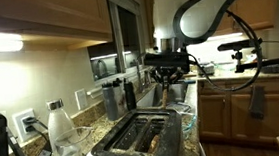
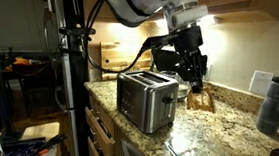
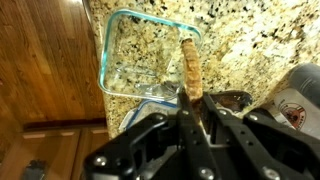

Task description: Put the slices of bread in the toaster

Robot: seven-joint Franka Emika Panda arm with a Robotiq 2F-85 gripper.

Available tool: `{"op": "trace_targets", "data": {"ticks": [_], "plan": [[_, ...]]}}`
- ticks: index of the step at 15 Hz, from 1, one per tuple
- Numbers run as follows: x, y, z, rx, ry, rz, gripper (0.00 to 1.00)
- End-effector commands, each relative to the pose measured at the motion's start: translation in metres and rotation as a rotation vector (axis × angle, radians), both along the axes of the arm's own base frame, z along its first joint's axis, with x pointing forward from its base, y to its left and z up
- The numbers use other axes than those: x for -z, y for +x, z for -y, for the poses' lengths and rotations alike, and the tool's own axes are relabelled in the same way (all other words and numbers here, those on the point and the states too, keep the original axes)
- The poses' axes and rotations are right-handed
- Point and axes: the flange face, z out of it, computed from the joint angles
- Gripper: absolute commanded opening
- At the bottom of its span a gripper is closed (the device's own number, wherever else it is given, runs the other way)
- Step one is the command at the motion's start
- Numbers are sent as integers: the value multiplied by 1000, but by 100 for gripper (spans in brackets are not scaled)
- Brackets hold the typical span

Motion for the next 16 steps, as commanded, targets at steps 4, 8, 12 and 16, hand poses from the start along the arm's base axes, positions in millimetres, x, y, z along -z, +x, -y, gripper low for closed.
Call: {"op": "trace_targets", "data": {"ticks": [4,8,12,16], "plan": [[-43,-29,-42,-4,-60,46,4],[-63,-40,-60,-14,-79,66,4],[-72,-49,-74,-23,-85,72,4],[-76,-55,-91,-39,-94,70,4]]}}
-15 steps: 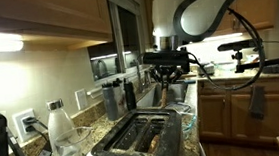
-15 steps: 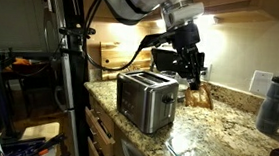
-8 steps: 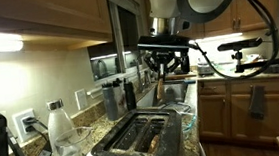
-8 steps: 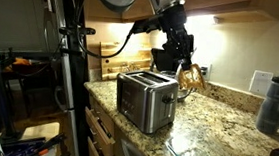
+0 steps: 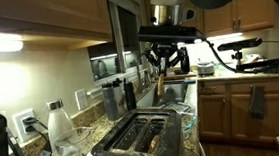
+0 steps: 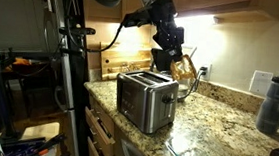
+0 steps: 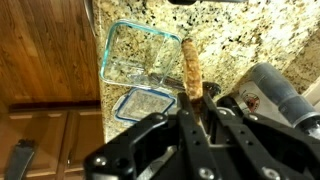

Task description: Put the slices of bread in the toaster

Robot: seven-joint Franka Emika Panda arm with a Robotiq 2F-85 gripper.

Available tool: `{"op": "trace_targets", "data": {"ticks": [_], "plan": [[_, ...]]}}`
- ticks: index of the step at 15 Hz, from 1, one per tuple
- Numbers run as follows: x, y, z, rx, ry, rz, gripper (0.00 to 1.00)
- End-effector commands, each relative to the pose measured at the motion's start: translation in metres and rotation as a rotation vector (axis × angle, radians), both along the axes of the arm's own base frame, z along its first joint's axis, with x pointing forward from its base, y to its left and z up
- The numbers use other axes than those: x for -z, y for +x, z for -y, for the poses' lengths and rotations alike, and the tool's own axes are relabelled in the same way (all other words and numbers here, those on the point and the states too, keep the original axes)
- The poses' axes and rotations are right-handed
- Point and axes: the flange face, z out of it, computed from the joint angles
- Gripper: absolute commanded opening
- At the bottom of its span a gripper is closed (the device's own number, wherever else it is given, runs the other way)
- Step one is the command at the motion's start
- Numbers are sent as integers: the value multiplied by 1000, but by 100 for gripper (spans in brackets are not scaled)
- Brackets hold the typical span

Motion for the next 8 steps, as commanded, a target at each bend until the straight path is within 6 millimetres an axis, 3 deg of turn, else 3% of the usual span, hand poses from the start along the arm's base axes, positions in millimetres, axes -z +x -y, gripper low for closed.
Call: {"op": "trace_targets", "data": {"ticks": [1,8], "plan": [[-6,-19,-18,20,-12,6,4],[-8,-25,-64,-63,18,8,4]]}}
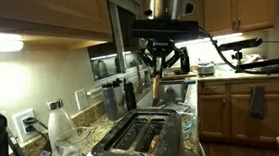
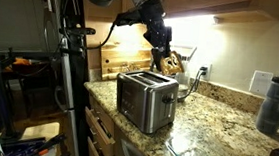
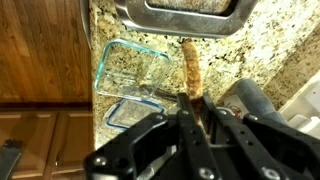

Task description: Put the slices of bread in the toaster

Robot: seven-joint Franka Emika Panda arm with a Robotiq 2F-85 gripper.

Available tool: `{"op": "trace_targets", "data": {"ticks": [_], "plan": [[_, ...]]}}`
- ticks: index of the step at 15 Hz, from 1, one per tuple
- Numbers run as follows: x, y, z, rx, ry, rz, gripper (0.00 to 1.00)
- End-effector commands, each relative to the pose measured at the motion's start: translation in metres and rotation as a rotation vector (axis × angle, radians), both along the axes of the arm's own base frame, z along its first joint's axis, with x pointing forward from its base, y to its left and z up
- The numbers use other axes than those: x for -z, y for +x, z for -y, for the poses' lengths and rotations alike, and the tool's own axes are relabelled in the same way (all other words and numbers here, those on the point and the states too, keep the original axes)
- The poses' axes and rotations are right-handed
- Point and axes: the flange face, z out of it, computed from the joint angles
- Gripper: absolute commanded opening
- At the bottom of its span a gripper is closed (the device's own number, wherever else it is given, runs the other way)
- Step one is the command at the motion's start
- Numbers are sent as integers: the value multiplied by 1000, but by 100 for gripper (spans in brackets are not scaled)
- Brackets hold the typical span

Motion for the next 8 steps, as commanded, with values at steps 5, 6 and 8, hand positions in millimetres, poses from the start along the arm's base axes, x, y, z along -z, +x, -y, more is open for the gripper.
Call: {"op": "trace_targets", "data": {"ticks": [5,6,8], "plan": [[-1,-18,-40,-66,91,-1,4],[-1,-19,-44,-78,113,0,4],[0,-19,-50,-91,149,-5,4]]}}
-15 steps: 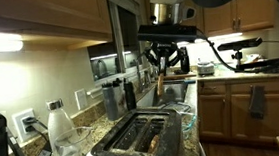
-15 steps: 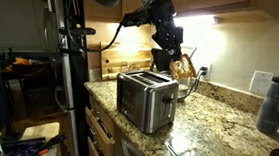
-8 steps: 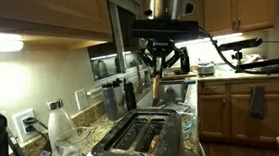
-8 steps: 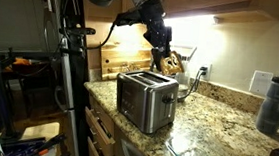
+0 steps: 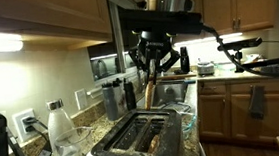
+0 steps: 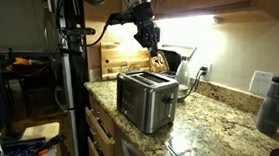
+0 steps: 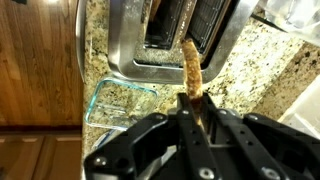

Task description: Put the slices of bread in the toaster

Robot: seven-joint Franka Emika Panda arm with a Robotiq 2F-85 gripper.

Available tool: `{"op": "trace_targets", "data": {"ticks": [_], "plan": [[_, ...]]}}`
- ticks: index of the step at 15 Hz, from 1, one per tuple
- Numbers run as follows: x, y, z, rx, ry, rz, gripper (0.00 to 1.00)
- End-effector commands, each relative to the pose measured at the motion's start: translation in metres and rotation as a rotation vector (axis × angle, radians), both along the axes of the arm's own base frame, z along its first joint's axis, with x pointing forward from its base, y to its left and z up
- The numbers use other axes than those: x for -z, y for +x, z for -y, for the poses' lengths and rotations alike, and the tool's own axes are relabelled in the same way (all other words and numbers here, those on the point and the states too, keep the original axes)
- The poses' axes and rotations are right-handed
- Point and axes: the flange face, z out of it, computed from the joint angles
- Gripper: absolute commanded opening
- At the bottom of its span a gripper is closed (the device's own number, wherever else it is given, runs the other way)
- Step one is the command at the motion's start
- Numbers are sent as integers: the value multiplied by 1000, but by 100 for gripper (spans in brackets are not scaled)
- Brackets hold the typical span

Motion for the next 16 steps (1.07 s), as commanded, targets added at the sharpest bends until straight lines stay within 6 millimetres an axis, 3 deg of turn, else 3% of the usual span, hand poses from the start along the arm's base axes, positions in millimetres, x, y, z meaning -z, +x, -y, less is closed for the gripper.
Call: {"op": "trace_targets", "data": {"ticks": [1,7,16], "plan": [[0,-11,-7,-30,61,5,4],[8,-6,-9,-46,116,-4,4],[35,15,-4,-86,183,-1,4]]}}
